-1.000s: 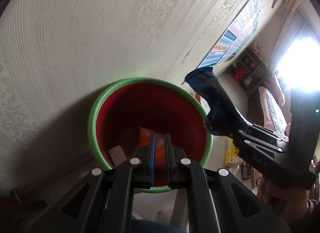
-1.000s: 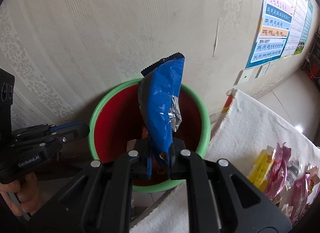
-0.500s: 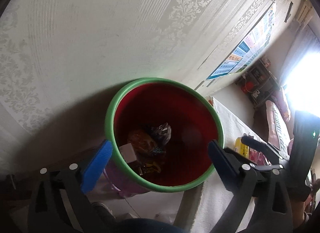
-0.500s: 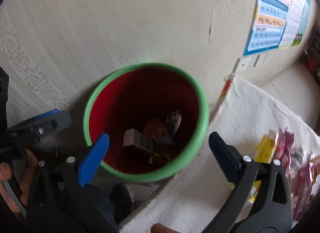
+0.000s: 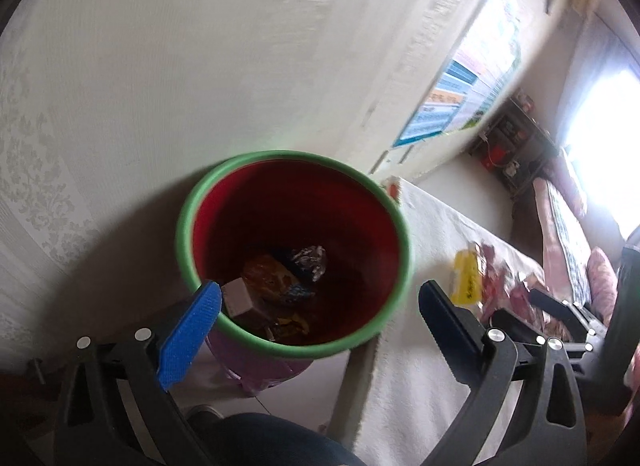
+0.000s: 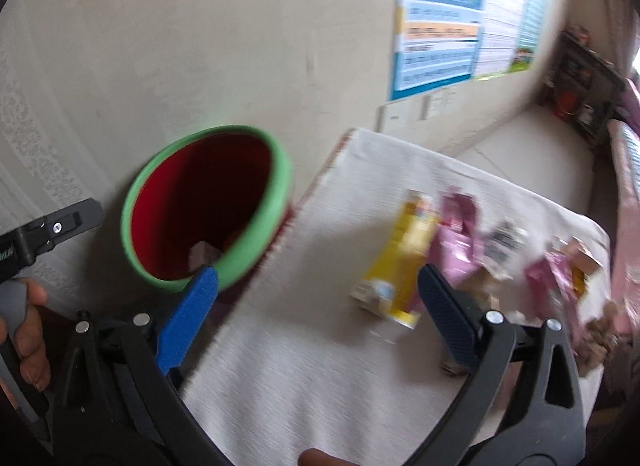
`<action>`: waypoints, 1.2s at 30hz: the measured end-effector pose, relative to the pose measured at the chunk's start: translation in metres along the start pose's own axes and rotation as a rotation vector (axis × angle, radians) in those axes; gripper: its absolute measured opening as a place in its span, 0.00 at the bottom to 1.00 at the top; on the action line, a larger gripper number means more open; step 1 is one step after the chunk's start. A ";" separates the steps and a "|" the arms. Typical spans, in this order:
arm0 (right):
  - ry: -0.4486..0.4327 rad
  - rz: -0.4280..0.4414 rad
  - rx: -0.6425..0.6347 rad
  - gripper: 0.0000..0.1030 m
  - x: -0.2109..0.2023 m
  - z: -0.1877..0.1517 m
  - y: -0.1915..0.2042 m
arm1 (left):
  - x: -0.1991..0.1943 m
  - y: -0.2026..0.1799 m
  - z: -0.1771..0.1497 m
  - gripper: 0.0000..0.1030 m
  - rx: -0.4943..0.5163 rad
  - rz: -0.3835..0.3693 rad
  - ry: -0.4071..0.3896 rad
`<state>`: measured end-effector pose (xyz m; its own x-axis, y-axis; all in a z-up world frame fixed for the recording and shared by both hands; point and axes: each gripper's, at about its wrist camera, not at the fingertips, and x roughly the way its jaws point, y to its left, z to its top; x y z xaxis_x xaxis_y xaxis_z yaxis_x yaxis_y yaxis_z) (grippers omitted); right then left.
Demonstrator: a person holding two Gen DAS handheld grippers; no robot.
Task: Collect trash
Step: 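Move both open tools back over the table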
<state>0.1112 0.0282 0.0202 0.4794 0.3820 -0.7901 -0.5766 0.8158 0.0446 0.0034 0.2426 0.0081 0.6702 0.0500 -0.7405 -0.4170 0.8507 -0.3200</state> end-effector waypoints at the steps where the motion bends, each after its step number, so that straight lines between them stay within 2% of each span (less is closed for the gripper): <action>1: -0.003 -0.015 0.013 0.95 -0.006 -0.004 -0.008 | -0.001 -0.009 -0.003 0.92 0.019 -0.001 -0.002; 8: -0.047 -0.059 0.062 0.95 -0.040 -0.038 -0.056 | -0.007 -0.070 -0.026 0.92 0.172 -0.059 -0.001; 10: -0.053 -0.073 0.079 0.95 -0.049 -0.051 -0.069 | -0.006 -0.087 -0.033 0.92 0.197 -0.078 0.024; 14: 0.007 -0.062 0.113 0.95 -0.055 -0.073 -0.097 | -0.002 -0.111 -0.042 0.92 0.208 -0.135 0.091; 16: 0.005 -0.089 0.124 0.95 -0.062 -0.083 -0.112 | 0.001 -0.123 -0.049 0.92 0.218 -0.161 0.112; 21: -0.004 -0.152 0.204 0.95 -0.077 -0.100 -0.154 | 0.010 -0.154 -0.060 0.92 0.267 -0.121 0.120; 23: -0.001 -0.183 0.222 0.95 -0.080 -0.105 -0.166 | 0.012 -0.163 -0.062 0.92 0.262 -0.144 0.120; 27: -0.012 -0.185 0.261 0.95 -0.088 -0.115 -0.188 | 0.019 -0.178 -0.066 0.92 0.266 -0.156 0.126; 36: -0.035 -0.228 0.335 0.95 -0.094 -0.121 -0.232 | 0.042 -0.215 -0.057 0.92 0.371 -0.208 0.175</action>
<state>0.1201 -0.2489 0.0100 0.5954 0.1843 -0.7820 -0.2082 0.9755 0.0713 0.0860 0.0320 0.0122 0.5894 -0.2034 -0.7818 -0.0152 0.9648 -0.2625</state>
